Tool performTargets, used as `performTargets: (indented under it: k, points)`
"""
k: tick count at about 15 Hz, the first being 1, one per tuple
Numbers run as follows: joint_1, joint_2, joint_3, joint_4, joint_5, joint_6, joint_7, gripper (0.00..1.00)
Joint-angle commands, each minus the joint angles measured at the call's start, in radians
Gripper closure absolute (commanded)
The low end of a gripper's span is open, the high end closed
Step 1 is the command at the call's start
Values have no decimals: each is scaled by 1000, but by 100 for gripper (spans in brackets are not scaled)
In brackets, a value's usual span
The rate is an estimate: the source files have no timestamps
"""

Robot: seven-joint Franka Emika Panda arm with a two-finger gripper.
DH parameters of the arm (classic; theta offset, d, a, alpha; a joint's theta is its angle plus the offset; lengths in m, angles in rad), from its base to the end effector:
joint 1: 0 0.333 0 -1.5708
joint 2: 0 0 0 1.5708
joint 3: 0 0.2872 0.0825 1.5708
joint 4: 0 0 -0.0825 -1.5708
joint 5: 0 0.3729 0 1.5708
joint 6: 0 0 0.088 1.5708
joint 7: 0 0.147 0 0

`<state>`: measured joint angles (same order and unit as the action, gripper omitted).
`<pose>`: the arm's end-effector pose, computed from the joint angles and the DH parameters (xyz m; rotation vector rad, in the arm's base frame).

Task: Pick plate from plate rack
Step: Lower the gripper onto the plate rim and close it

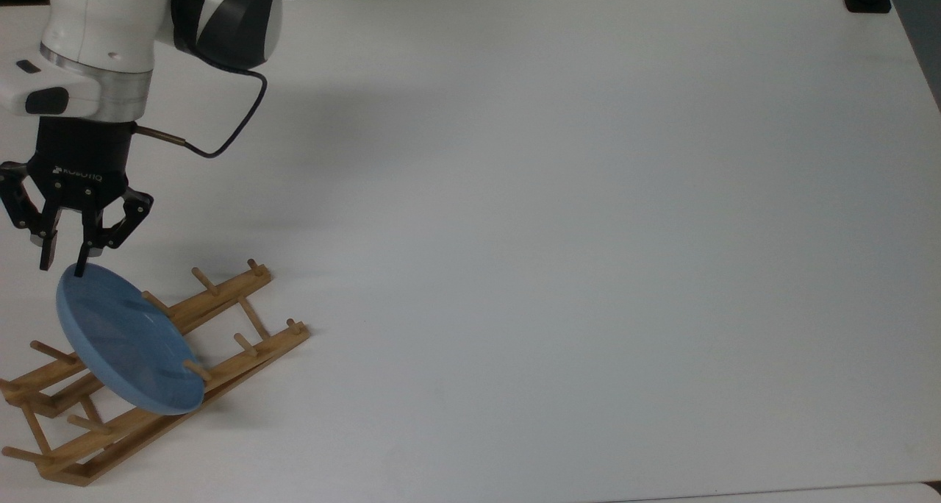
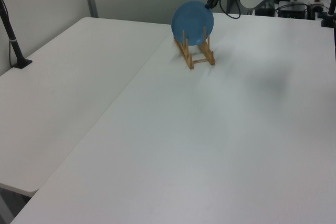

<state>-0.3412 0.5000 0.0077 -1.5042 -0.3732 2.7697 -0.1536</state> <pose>0.7095 -0.2359 0.4170 2.5580 0.1434 0.9064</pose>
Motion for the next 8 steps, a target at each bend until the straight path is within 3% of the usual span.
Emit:
performTargets:
  k: [1, 8]
  points:
    - [2, 43, -14, 55, -15, 19, -9, 69]
    - [10, 43, -15, 55, -15, 19, 13, 75]
